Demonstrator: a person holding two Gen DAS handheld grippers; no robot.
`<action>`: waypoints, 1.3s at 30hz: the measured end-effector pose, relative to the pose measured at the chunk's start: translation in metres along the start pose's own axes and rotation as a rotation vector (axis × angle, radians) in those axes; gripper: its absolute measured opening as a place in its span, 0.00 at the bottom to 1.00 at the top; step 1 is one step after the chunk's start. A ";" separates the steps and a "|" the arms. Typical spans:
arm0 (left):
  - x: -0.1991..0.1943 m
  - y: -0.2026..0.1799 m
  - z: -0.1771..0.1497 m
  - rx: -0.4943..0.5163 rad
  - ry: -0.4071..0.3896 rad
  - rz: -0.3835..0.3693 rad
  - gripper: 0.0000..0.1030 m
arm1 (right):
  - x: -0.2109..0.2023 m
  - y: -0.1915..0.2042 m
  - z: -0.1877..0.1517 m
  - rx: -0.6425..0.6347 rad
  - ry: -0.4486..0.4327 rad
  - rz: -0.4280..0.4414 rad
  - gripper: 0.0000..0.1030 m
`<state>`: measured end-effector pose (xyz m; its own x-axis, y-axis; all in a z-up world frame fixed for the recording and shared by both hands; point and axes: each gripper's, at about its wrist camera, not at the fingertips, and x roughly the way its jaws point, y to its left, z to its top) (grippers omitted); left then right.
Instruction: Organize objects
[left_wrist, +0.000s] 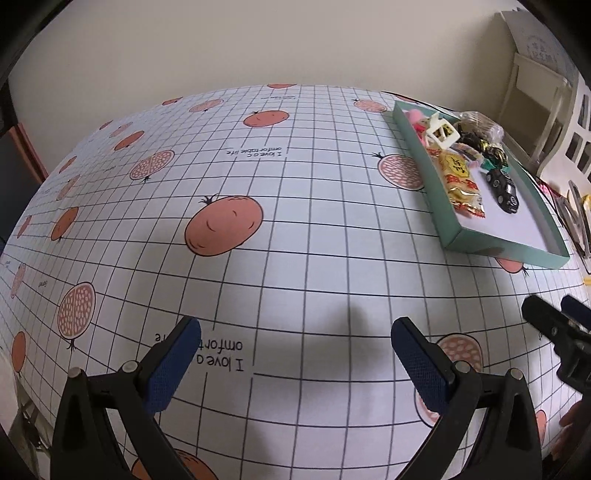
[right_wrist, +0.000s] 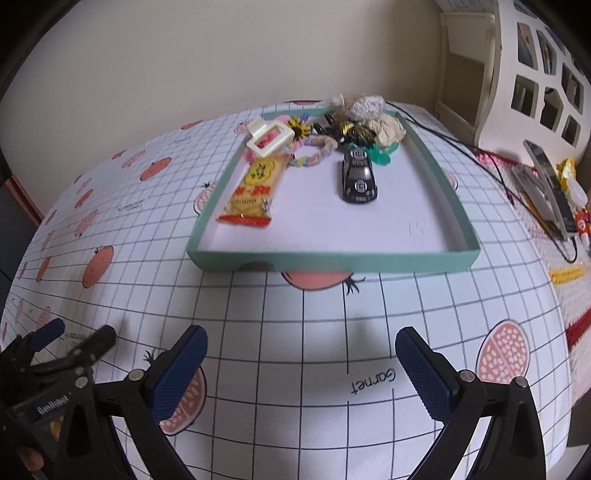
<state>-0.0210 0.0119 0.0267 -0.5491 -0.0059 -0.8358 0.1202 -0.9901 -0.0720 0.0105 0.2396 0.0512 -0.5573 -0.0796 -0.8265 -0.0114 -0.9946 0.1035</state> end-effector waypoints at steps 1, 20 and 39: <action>0.001 0.002 0.000 -0.001 -0.003 0.003 1.00 | 0.002 0.000 -0.002 -0.005 0.001 -0.005 1.00; 0.021 0.011 -0.007 0.002 -0.013 0.004 1.00 | 0.019 -0.002 -0.014 -0.029 -0.006 -0.044 1.00; 0.023 0.018 -0.010 -0.016 -0.056 -0.003 1.00 | 0.023 -0.001 -0.017 -0.055 -0.042 -0.092 1.00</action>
<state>-0.0232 -0.0050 0.0009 -0.5945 -0.0108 -0.8040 0.1311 -0.9878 -0.0836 0.0117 0.2381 0.0232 -0.5901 0.0143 -0.8072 -0.0194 -0.9998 -0.0036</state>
